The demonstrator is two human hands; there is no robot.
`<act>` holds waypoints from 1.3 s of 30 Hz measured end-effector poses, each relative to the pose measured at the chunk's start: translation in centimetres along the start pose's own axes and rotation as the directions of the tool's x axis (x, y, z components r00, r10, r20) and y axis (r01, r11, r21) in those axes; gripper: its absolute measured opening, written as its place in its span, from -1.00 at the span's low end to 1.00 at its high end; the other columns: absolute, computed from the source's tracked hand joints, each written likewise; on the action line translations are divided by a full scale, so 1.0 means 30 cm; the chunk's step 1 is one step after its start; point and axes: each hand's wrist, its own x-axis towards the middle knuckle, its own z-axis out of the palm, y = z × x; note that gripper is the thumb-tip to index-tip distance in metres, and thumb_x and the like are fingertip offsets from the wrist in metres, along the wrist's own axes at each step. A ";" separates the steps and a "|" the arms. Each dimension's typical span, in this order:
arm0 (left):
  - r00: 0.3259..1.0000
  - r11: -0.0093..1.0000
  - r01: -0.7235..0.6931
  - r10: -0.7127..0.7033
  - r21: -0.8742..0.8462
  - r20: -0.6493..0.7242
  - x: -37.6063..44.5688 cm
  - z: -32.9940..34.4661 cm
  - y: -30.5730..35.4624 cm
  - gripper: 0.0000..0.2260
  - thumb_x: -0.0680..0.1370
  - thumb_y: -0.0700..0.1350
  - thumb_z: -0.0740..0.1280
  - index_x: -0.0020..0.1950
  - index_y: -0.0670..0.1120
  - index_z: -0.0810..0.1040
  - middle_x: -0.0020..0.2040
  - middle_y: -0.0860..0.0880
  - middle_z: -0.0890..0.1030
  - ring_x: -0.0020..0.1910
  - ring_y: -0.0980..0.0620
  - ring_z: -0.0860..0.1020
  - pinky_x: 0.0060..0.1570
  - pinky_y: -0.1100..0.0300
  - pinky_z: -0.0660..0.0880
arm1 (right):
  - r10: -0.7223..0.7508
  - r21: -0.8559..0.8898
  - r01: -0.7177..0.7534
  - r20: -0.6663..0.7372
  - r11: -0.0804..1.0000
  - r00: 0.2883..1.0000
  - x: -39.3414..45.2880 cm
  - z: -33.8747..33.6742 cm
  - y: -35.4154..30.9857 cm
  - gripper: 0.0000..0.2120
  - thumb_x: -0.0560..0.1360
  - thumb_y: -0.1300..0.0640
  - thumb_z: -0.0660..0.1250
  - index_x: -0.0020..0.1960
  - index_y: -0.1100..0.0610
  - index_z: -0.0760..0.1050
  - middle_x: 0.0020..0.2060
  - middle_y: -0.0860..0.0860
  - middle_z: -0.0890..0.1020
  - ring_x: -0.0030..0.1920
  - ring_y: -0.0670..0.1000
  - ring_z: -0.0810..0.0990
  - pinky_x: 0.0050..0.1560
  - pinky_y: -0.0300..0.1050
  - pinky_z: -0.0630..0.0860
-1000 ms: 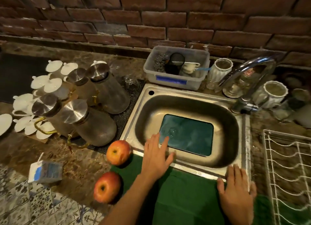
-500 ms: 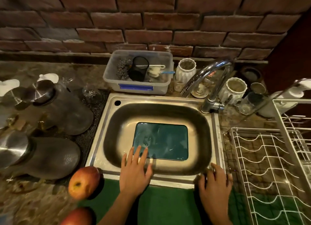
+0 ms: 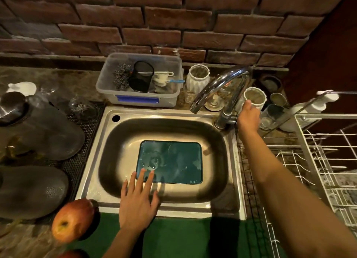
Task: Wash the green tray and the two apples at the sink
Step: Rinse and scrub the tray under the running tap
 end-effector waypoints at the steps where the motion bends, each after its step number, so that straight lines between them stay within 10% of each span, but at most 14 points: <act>1: 1.000 1.000 0.005 -0.005 -0.003 0.002 0.000 -0.003 0.003 -0.41 0.59 0.20 0.08 0.61 0.11 0.15 0.61 -0.03 0.15 0.60 -0.14 0.14 0.50 -0.20 0.17 | -0.001 -0.010 0.001 -0.005 1.000 1.000 0.019 0.005 0.014 -0.50 0.68 -0.06 0.03 0.29 0.31 0.50 0.27 0.31 0.54 0.29 0.30 0.48 0.20 0.05 0.38; 25: 1.000 0.999 0.022 -0.021 -0.024 0.015 0.000 -0.011 0.009 -0.41 0.58 0.15 0.14 0.60 0.08 0.16 0.61 -0.06 0.21 0.58 -0.13 0.19 0.49 -0.18 0.21 | 0.185 0.112 -0.183 -0.006 0.977 0.983 0.136 0.003 0.102 -0.53 0.64 -0.11 0.14 0.19 0.30 0.50 0.22 0.28 0.60 0.17 0.22 0.59 0.24 0.24 0.49; 29: 0.999 0.999 0.023 -0.022 -0.034 0.024 -0.001 -0.013 0.014 -0.42 0.58 0.16 0.12 0.60 0.08 0.18 0.60 -0.07 0.23 0.57 -0.14 0.22 0.48 -0.17 0.23 | 0.282 0.296 -0.277 0.027 0.914 0.959 0.074 0.010 0.097 -0.56 0.61 -0.17 0.14 0.21 0.17 0.48 0.01 0.10 0.59 -0.04 0.07 0.59 0.03 0.04 0.56; 32: 0.985 0.985 0.129 -0.114 -0.117 0.131 0.019 -0.037 0.028 -0.40 0.55 0.21 0.09 0.60 0.15 0.13 0.61 -0.07 0.22 0.55 -0.16 0.26 0.43 -0.19 0.29 | 0.253 0.323 -0.244 0.016 0.914 0.967 -0.023 0.038 0.138 -0.81 0.65 0.13 0.09 -0.13 0.00 0.31 -0.22 -0.09 0.38 -0.27 -0.15 0.36 -0.22 -0.22 0.43; 39: 0.842 0.611 0.539 -0.399 -0.579 0.362 0.311 -0.030 -0.040 -0.46 0.58 -0.17 0.32 0.54 -0.13 0.26 0.38 -0.30 0.45 0.32 -0.29 0.47 0.32 -0.09 0.42 | 0.365 0.092 -0.413 0.324 0.906 0.873 -0.286 0.221 0.386 -0.75 0.60 0.24 0.14 -0.24 0.11 0.42 -0.21 0.17 0.49 -0.28 0.06 0.44 -0.27 -0.06 0.37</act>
